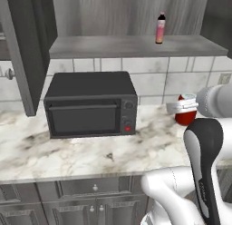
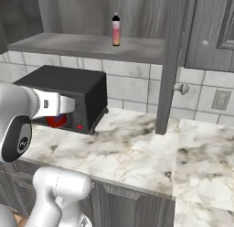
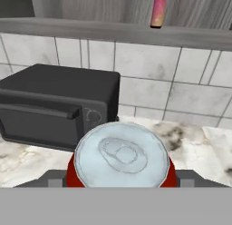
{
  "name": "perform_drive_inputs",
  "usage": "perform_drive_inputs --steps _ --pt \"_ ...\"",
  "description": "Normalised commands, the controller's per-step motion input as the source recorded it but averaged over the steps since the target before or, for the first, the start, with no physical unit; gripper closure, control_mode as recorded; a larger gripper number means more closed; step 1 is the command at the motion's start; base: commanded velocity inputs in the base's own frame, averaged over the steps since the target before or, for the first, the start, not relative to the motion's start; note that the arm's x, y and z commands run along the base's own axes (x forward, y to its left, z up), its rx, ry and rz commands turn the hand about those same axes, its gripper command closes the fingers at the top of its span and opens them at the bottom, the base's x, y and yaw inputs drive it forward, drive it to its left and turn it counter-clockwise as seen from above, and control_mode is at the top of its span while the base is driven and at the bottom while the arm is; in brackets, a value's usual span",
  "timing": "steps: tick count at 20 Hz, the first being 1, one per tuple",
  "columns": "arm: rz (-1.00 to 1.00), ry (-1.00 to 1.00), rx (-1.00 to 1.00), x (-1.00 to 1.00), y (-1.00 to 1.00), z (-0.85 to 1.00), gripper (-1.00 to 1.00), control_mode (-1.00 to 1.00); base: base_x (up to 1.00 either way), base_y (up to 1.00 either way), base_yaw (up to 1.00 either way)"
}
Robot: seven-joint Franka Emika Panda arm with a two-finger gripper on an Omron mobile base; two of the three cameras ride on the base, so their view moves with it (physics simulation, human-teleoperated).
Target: Sort all alcoholic drinks to one cabinet, and non-alcoholic drinks to the other.
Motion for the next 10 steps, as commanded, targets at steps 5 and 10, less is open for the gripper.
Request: perform_drive_inputs --steps 5,10 --pt "0.00 0.00 0.00 0.00 0.00 0.00 1.00 1.00 0.45 -0.32 0.05" --pt "0.00 0.00 0.00 0.00 0.00 0.00 1.00 1.00 0.39 -0.30 0.04"
